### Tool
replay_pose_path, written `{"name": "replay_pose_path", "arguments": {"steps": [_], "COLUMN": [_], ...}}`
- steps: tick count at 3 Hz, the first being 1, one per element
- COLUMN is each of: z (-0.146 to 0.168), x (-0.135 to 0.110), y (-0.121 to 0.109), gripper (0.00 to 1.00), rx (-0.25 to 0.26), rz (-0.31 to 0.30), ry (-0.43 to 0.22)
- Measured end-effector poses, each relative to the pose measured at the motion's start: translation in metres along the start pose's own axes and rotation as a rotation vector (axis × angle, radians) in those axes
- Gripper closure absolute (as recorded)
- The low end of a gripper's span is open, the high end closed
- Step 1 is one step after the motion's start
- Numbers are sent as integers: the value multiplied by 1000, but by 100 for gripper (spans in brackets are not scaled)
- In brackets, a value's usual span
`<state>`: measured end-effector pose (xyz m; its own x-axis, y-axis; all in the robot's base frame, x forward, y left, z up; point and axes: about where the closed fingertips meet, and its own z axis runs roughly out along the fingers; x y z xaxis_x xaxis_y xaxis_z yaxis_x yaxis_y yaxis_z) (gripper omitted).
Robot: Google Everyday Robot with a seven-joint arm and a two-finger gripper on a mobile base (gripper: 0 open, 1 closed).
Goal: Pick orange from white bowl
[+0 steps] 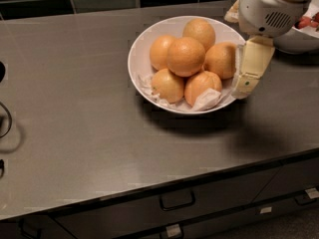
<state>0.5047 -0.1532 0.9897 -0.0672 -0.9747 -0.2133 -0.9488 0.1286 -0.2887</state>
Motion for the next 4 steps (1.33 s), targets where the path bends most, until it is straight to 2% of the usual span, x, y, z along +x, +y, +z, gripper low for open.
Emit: {"name": "replay_pose_path", "arguments": {"steps": [1, 2, 4], "z": [1, 5, 23], "x": [-2, -16, -38], "y": [-2, -16, -34], "gripper": [0, 0, 0], "rx": [2, -2, -21], "rz": [-3, -28, -41], "ry": [-3, -23, -94]}}
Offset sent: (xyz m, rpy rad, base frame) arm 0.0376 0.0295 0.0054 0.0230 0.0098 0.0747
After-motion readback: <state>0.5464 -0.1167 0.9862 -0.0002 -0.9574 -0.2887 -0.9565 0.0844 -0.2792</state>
